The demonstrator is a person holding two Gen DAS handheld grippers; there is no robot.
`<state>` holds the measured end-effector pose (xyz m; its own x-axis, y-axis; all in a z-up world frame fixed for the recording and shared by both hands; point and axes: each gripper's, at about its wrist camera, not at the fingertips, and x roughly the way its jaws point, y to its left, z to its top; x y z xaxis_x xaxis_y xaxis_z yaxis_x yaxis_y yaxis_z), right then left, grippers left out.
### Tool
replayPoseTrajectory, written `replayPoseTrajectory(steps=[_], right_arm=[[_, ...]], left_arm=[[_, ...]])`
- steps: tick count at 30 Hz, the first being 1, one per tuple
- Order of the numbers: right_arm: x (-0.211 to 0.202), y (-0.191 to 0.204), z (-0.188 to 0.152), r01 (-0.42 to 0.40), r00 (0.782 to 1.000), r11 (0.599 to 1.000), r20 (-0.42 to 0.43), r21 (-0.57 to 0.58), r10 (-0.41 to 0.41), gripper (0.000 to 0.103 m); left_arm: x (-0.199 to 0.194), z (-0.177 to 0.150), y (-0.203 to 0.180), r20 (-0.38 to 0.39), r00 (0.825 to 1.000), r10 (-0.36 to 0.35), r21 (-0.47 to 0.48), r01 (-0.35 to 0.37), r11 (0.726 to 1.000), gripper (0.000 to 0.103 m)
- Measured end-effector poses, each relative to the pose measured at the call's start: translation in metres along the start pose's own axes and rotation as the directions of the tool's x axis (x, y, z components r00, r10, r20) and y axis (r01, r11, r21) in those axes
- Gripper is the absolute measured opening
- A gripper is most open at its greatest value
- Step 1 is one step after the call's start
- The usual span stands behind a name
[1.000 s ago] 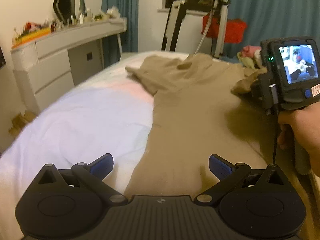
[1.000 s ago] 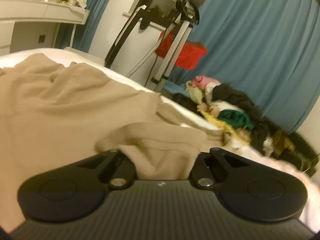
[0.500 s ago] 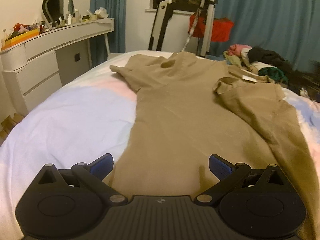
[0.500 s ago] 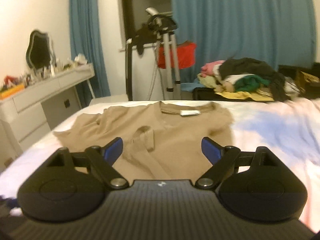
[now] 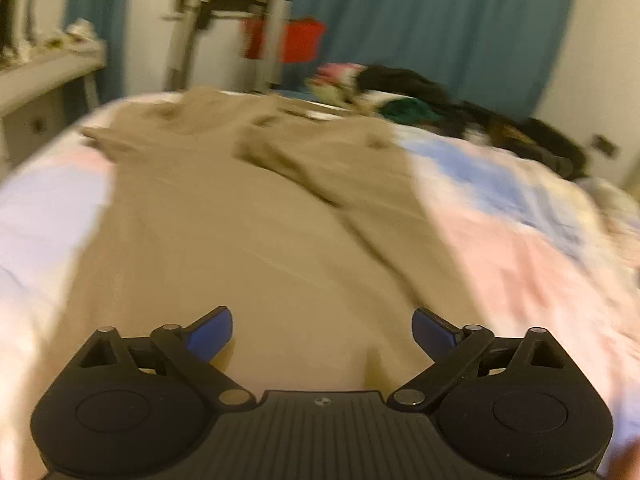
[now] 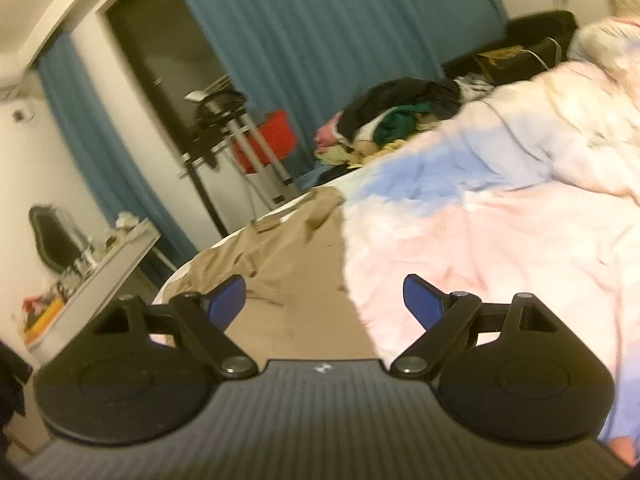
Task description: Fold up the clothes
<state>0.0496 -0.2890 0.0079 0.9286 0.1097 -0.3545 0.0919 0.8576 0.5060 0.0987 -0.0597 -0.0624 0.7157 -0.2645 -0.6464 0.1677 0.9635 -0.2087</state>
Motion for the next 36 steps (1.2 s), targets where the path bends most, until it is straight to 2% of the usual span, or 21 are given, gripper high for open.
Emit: replayPoseTrajectory(steps=[2, 3, 4, 6, 7, 8, 9, 10, 12, 14, 17, 22, 25, 27, 29, 30, 31, 32, 34, 36], right_arm=[[-0.004, -0.013, 0.004, 0.008, 1.0, 0.999, 0.006, 0.035, -0.008, 0.087], [-0.003, -0.017, 0.006, 0.014, 1.0, 0.999, 0.009, 0.052, -0.015, 0.087], [-0.003, -0.022, 0.009, 0.02, 1.0, 0.997, 0.011, 0.069, -0.021, 0.087], [-0.006, -0.031, 0.011, 0.015, 1.0, 0.995, 0.012, 0.097, -0.016, 0.087], [-0.007, -0.036, 0.01, 0.006, 1.0, 0.994, 0.011, 0.108, -0.007, 0.087], [-0.007, -0.04, 0.011, -0.002, 1.0, 0.992, 0.005, 0.125, 0.001, 0.087], [-0.007, -0.044, 0.012, -0.01, 1.0, 0.99, -0.001, 0.141, 0.01, 0.087], [-0.007, -0.048, 0.012, -0.017, 1.0, 0.987, -0.007, 0.158, 0.019, 0.087], [-0.006, -0.055, 0.013, -0.036, 0.999, 0.98, -0.014, 0.197, 0.04, 0.087], [-0.005, -0.06, 0.013, -0.04, 0.999, 0.975, -0.022, 0.22, 0.046, 0.087], [-0.001, -0.064, 0.011, -0.043, 0.998, 0.969, -0.039, 0.241, 0.054, 0.087], [0.003, -0.063, 0.007, -0.042, 0.996, 0.967, -0.066, 0.251, 0.06, 0.087], [0.004, -0.061, 0.004, -0.046, 0.995, 0.967, -0.076, 0.252, 0.067, 0.087], [0.007, -0.059, 0.003, -0.049, 0.994, 0.968, -0.084, 0.244, 0.072, 0.087], [0.01, -0.054, 0.002, -0.045, 0.993, 0.972, -0.093, 0.229, 0.068, 0.087], [0.012, -0.053, 0.002, -0.038, 0.993, 0.975, -0.098, 0.22, 0.061, 0.087], [0.013, -0.052, 0.001, -0.031, 0.993, 0.977, -0.101, 0.212, 0.054, 0.087], [0.014, -0.052, 0.001, -0.027, 0.993, 0.978, -0.104, 0.207, 0.05, 0.087], [0.014, -0.052, 0.0, -0.02, 0.993, 0.979, -0.109, 0.203, 0.042, 0.087], [0.013, -0.053, -0.002, -0.016, 0.993, 0.978, -0.109, 0.207, 0.039, 0.087]], left_arm=[[-0.004, -0.009, -0.013, -0.037, 0.992, -0.118, -0.01, 0.118, 0.993, 0.086], [-0.005, -0.013, -0.019, -0.057, 0.981, -0.187, -0.02, 0.186, 0.982, 0.084], [-0.004, -0.017, -0.024, -0.078, 0.962, -0.263, -0.036, 0.26, 0.965, 0.08], [0.0, -0.025, -0.031, -0.121, 0.911, -0.395, -0.091, 0.386, 0.918, 0.076], [0.005, -0.03, -0.032, -0.15, 0.88, -0.451, -0.132, 0.434, 0.891, 0.07], [0.011, -0.035, -0.033, -0.181, 0.849, -0.496, -0.174, 0.469, 0.866, 0.06], [0.019, -0.041, -0.033, -0.212, 0.821, -0.53, -0.217, 0.489, 0.845, 0.056], [0.027, -0.046, -0.033, -0.242, 0.806, -0.54, -0.251, 0.486, 0.837, 0.051], [0.039, -0.056, -0.032, -0.291, 0.795, -0.532, -0.294, 0.455, 0.841, 0.049], [0.047, -0.063, -0.03, -0.324, 0.794, -0.515, -0.313, 0.424, 0.85, 0.047], [0.05, -0.063, -0.028, -0.327, 0.795, -0.511, -0.314, 0.419, 0.852, 0.049], [0.055, -0.062, -0.027, -0.309, 0.783, -0.541, -0.351, 0.435, 0.829, 0.064], [0.064, -0.064, -0.031, -0.278, 0.764, -0.582, -0.356, 0.481, 0.801, 0.065], [0.07, -0.065, -0.036, -0.27, 0.754, -0.599, -0.355, 0.5, 0.79, 0.058], [0.078, -0.064, -0.038, -0.268, 0.754, -0.6, -0.357, 0.5, 0.789, 0.035], [0.081, -0.064, -0.037, -0.265, 0.75, -0.606, -0.367, 0.503, 0.783, 0.028], [0.082, -0.063, -0.035, -0.256, 0.741, -0.62, -0.387, 0.51, 0.769, 0.008], [0.08, -0.063, -0.032, -0.245, 0.737, -0.63, -0.401, 0.515, 0.757, 0.002], [0.071, -0.058, -0.028, -0.22, 0.743, -0.632, -0.406, 0.519, 0.752, 0.002], [0.059, -0.051, -0.026, -0.209, 0.738, -0.642, -0.406, 0.531, 0.743, 0.002]])
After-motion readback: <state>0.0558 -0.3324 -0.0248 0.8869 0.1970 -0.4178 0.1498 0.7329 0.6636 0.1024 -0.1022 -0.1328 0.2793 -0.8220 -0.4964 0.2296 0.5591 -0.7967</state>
